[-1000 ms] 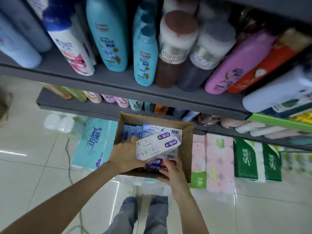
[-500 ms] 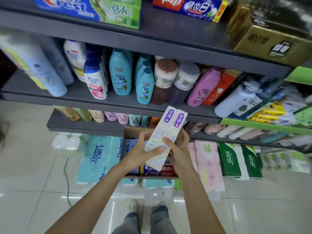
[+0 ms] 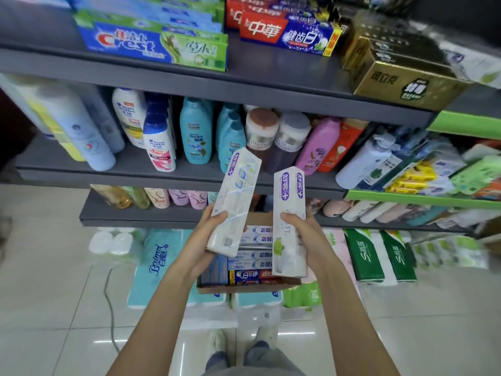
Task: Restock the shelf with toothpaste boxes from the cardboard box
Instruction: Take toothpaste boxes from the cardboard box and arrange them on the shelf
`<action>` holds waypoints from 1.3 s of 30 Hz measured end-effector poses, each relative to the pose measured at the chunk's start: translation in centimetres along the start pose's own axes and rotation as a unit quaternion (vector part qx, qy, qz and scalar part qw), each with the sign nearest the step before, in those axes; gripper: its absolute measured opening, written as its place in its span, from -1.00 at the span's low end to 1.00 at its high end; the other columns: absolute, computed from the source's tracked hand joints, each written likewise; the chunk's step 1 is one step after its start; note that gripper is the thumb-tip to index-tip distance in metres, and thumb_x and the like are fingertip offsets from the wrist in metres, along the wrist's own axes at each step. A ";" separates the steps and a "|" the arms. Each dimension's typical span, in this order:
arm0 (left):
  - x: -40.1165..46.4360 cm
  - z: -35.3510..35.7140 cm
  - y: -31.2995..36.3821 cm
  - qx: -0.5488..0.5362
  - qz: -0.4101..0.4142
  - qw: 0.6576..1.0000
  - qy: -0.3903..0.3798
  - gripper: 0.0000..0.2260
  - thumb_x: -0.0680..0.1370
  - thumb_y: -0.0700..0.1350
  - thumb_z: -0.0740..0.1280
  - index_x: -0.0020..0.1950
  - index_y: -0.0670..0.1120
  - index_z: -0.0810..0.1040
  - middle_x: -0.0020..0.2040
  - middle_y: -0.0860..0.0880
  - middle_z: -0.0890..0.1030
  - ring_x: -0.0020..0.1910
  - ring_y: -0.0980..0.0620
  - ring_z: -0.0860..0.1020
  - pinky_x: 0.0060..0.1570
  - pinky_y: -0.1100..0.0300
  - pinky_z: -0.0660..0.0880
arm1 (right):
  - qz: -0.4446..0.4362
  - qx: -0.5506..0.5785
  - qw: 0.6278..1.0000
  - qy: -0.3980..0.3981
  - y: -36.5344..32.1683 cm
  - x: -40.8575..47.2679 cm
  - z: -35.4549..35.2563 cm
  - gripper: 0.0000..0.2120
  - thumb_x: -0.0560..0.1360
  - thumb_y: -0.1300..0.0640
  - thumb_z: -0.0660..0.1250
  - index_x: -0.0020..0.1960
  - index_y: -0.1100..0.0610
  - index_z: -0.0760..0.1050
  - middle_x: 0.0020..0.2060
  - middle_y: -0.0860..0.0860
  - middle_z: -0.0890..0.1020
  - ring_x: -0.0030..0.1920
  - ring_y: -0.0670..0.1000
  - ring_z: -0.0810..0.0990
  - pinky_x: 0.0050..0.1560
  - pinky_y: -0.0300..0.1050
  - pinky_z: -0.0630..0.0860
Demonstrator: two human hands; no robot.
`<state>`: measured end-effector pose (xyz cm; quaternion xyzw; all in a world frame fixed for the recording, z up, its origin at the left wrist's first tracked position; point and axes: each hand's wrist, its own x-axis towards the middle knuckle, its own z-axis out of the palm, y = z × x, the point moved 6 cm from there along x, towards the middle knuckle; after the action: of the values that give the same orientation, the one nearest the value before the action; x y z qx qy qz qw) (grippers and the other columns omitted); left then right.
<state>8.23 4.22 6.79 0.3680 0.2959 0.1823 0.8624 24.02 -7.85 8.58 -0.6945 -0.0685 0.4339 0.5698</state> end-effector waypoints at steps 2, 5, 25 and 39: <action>0.0 -0.4 0.6 0.071 0.022 0.997 0.016 -0.69 0.50 0.10 0.30 0.23 0.11 0.45 0.14 0.02 0.62 0.04 0.01 0.61 -0.06 0.10 0.53 | -0.040 -0.044 0.998 0.008 -1.4 -0.4 -0.8 -0.71 0.48 0.18 0.37 0.19 0.09 0.43 0.01 0.06 0.66 -0.12 -0.03 0.65 -0.15 -0.14 0.55; -0.2 -1.1 3.0 0.191 0.070 0.978 0.043 -0.68 0.41 0.13 0.32 0.16 0.20 0.48 0.13 0.07 0.58 0.06 0.02 0.57 -0.12 0.22 0.49 | -0.121 -0.134 0.983 -0.025 -4.2 -0.8 -1.3 -0.84 0.51 0.17 0.35 0.09 0.07 0.52 -0.01 0.03 0.67 -0.10 -0.06 0.66 -0.07 -0.19 0.55; -0.2 23.4 15.1 0.720 0.469 0.511 0.030 -0.42 0.31 0.29 0.30 0.26 0.10 0.34 0.14 0.10 0.48 0.08 0.16 0.45 -0.20 0.16 0.45 | -0.544 -0.359 0.724 0.228 -26.1 -6.4 -23.3 -0.53 0.43 0.03 0.33 0.33 0.07 0.41 0.18 0.00 0.55 0.15 0.11 0.49 0.12 -0.03 0.38; 7.0 42.7 10.1 0.752 0.497 0.425 0.079 -0.41 0.33 0.30 0.32 0.30 0.10 0.44 0.12 0.15 0.58 0.04 0.11 0.56 -0.27 0.22 0.44 | -0.462 -0.597 0.645 0.120 -39.7 12.7 -36.3 -0.55 0.44 0.20 0.40 0.31 0.16 0.46 0.24 0.20 0.48 0.22 0.23 0.45 0.22 0.02 0.35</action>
<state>40.05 -7.81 35.32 0.9380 0.1481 0.3126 -0.0240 72.38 -13.41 34.81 -0.8085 -0.5556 -0.1078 0.1613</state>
